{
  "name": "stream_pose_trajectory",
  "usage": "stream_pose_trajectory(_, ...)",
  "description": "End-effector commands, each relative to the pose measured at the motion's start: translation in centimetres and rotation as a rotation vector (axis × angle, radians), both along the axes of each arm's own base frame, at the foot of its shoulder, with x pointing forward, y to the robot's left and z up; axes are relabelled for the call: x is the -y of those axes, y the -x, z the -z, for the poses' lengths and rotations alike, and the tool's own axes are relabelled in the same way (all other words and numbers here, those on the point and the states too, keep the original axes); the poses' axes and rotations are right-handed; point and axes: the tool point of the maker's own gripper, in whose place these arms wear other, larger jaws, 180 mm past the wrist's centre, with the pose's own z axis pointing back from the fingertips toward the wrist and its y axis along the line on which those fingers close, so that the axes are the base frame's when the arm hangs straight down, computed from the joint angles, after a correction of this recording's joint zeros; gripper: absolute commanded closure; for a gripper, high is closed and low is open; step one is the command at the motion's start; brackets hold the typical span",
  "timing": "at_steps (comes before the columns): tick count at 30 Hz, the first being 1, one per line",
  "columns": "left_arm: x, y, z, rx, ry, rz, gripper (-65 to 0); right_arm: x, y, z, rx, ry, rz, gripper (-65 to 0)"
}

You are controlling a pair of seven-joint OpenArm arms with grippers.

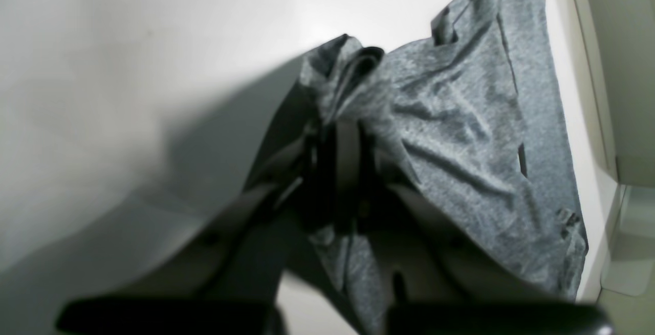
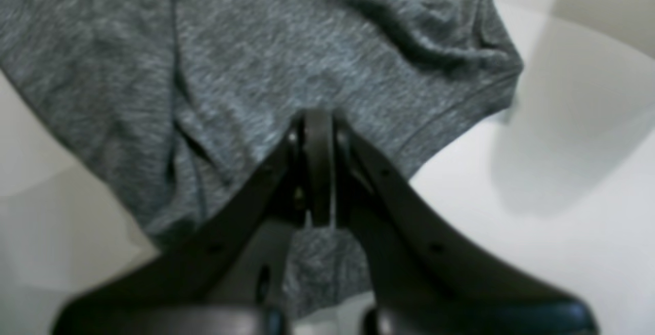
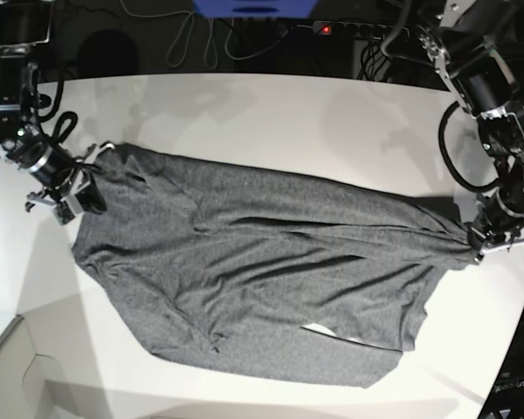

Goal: Layout the t-shirt on the table in an organized manner, then fold the t-shirt properly

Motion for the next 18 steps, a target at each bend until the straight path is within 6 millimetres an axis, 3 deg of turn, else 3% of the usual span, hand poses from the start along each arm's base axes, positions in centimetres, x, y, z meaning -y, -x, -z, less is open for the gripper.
stream_pose_trajectory(1, -1.1, -0.9, -2.0, 0.055, -0.028, -0.015, -0.2, 0.6, -0.7, -1.2, 0.04, -0.003, 0.0, 0.0)
stream_pose_trajectory(5, -1.1, -1.0, -2.0, 0.057, -0.024, -0.015, -0.2, 1.2, -0.3, -0.4, 0.015, -0.005, 0.018, 0.0)
stream_pose_trajectory(8, -1.0, -1.0, -2.0, 0.058, -0.023, -0.015, -0.2, 2.3, 0.4, -1.0, 0.03, 0.002, 0.052, 0.0)
stream_pose_trajectory(12, -1.0, -1.0, -2.1, 0.059, -0.022, -0.015, -0.2, 1.8, 2.0, -1.4, 0.031, 0.02, 0.03, -1.0)
stream_pose_trajectory(18, -1.0, -1.0, -2.1, 0.059, -0.022, -0.015, -0.2, 0.8, 4.9, 0.1, -0.024, 0.012, 0.01, -21.8)
